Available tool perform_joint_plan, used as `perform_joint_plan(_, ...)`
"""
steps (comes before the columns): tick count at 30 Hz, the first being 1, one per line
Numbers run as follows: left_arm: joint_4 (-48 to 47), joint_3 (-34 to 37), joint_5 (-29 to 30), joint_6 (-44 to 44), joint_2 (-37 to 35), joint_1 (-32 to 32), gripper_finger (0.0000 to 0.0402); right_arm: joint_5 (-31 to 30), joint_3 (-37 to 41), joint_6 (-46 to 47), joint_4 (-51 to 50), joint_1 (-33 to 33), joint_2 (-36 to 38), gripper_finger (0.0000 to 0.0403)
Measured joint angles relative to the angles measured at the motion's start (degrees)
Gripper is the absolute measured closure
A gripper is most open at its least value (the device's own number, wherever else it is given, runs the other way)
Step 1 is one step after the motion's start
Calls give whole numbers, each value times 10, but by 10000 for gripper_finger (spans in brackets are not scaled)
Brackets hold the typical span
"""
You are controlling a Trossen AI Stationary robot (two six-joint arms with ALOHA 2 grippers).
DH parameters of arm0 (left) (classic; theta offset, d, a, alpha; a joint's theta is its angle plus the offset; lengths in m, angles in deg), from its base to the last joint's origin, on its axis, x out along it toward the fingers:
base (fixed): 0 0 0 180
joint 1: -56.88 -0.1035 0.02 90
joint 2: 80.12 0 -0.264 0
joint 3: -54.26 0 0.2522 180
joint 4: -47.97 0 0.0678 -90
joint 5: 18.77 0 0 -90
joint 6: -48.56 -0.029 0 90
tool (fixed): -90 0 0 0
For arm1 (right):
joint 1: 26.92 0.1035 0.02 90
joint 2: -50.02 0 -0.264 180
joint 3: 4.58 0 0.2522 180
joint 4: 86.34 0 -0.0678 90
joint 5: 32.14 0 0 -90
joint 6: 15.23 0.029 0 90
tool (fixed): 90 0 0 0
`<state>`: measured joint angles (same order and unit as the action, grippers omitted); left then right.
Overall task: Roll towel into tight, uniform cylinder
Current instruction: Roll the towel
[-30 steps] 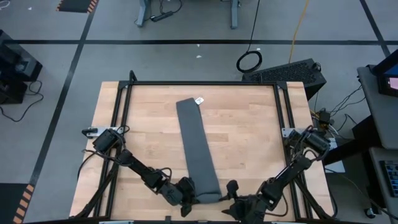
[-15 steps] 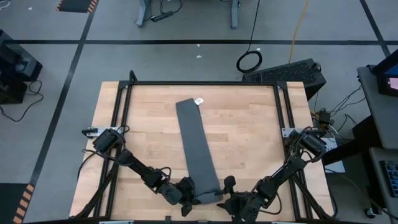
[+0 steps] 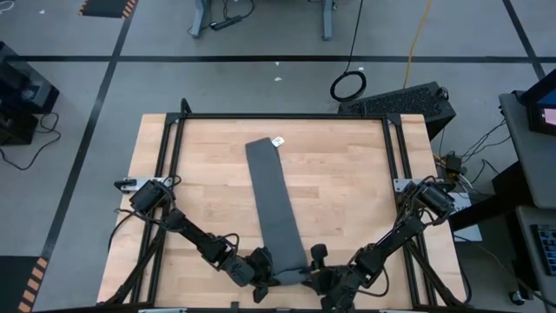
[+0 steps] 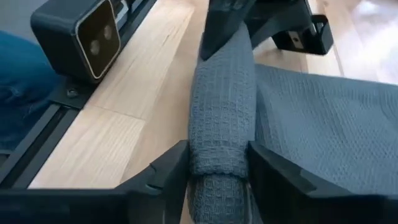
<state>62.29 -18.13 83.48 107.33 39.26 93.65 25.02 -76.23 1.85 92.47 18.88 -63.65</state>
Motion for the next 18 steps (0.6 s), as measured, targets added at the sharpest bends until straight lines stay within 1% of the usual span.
perform_joint_plan(5, 1, 0, 8, -6, 0, 0, 337, 7, 0, 45, -17, -8, 0, 264)
perform_joint_plan(8, 1, 0, 26, -13, 1, 1, 336, 42, 0, 67, -18, -19, 0, 278)
perform_joint_plan(11, -4, 0, 44, -24, 1, 4, 332, 75, 0, 88, -20, -31, 0, 301)
perform_joint_plan(14, -12, 0, 42, -34, 1, 6, 316, 97, 0, 117, -28, -41, 1, 329)
perform_joint_plan(18, -28, 1, 28, -72, -3, 15, 279, 129, -1, 152, -33, -55, 2, 364)
